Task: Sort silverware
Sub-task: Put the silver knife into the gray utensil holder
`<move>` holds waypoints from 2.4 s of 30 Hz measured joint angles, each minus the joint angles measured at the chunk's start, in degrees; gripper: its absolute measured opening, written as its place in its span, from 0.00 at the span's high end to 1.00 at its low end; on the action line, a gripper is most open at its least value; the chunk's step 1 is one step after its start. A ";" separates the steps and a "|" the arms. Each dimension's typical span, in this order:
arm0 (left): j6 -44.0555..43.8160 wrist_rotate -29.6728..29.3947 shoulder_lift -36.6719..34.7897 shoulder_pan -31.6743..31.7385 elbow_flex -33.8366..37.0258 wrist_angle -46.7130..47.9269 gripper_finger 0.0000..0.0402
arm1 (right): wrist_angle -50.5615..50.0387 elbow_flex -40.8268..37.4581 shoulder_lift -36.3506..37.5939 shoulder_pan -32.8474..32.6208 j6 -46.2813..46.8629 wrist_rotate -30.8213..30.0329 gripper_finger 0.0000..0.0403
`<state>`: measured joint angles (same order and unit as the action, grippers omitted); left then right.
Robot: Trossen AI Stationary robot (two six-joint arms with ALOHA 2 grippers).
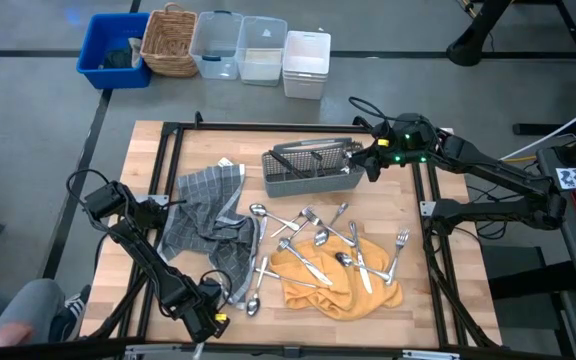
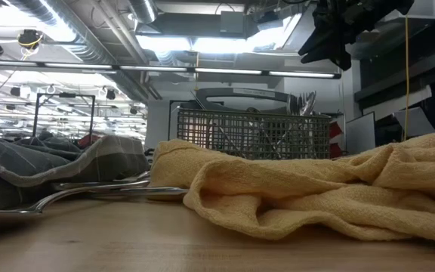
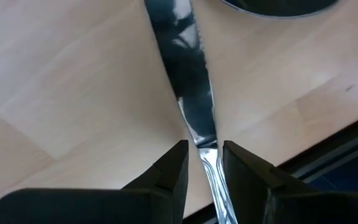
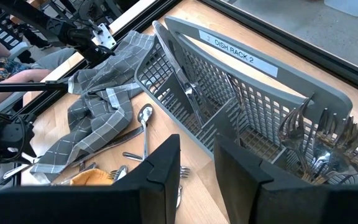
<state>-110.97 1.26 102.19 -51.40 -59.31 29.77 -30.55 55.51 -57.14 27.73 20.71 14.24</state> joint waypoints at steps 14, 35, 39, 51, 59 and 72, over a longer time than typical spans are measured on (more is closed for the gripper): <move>-6.24 -1.66 0.00 0.02 0.00 5.55 0.78 | 0.00 0.00 0.00 0.00 0.00 0.00 0.75; -19.04 -3.00 -2.81 0.07 0.11 18.87 0.78 | 0.00 0.00 0.00 -0.01 0.00 0.00 0.75; -21.07 -2.97 -2.99 0.07 0.11 17.59 0.78 | 0.01 0.00 0.02 0.00 0.00 0.00 0.75; -19.18 -2.95 -1.65 0.02 0.09 13.05 0.78 | 0.00 0.00 0.00 0.00 0.00 0.89 0.75; -19.13 -1.86 0.71 -0.20 -0.11 10.70 0.78 | -0.01 0.00 0.00 0.00 -0.02 0.91 0.75; -18.50 -1.59 1.42 -0.35 -0.11 11.24 0.81 | 0.00 0.00 0.00 0.00 -0.02 0.91 0.75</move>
<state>-129.47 -0.34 103.61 -51.74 -59.42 41.01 -30.55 55.51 -57.14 27.73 20.69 15.15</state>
